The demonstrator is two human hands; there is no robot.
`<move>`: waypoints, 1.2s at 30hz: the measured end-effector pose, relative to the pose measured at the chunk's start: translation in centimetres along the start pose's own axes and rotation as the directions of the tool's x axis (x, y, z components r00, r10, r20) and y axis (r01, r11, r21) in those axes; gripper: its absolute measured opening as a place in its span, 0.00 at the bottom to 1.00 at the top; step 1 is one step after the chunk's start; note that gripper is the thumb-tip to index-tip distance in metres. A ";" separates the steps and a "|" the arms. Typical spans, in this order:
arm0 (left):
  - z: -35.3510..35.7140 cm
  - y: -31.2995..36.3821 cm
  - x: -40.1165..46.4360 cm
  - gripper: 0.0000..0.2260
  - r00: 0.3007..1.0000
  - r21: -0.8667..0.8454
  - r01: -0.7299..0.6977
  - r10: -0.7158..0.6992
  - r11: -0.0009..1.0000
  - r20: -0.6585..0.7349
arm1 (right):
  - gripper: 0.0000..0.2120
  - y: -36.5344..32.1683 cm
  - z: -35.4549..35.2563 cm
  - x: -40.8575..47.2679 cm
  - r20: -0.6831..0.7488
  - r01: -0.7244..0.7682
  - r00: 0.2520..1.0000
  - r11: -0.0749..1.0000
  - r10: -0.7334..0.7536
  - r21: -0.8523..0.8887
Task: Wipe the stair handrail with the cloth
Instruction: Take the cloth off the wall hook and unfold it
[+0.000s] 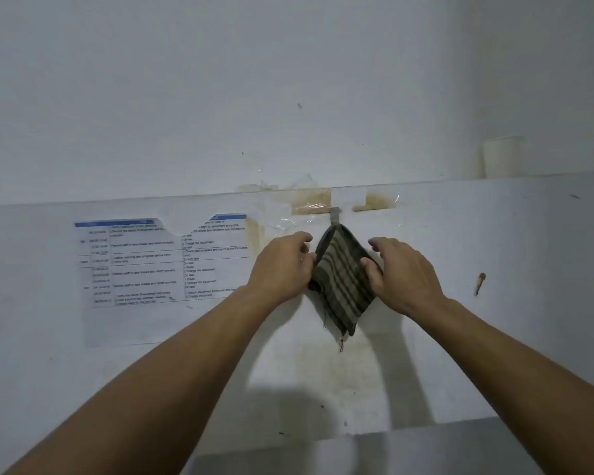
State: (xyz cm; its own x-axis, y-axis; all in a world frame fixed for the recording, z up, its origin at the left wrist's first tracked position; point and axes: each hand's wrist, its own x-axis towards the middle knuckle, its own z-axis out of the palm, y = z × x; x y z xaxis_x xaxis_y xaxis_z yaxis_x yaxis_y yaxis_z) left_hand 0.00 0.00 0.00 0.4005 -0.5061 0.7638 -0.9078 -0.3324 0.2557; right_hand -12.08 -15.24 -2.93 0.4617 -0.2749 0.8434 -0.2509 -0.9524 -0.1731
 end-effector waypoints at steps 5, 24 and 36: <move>0.6 0.8 1.6 0.17 0.994 -0.067 0.109 -0.111 0.992 -0.020 | 0.12 0.5 1.9 0.8 0.033 -0.137 0.990 0.987 0.135 0.079; -8.3 -1.3 -1.0 0.08 0.942 -0.065 0.259 -0.267 0.964 -0.201 | 0.02 -2.8 -1.5 4.6 0.058 -0.090 0.996 0.897 0.072 0.433; -25.0 -13.1 -20.8 0.10 0.818 -0.077 0.566 -0.571 0.821 -0.072 | 0.10 -22.4 4.4 0.1 0.445 -0.031 0.760 0.658 -0.473 0.753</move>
State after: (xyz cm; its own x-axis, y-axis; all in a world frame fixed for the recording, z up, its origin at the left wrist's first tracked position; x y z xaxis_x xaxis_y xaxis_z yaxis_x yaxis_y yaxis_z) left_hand 0.51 34.77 -4.39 0.8369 -0.1670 0.5213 -0.5279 -0.4980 0.6880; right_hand -2.63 5.48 -1.24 0.8484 0.1833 0.4966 0.4609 -0.7171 -0.5227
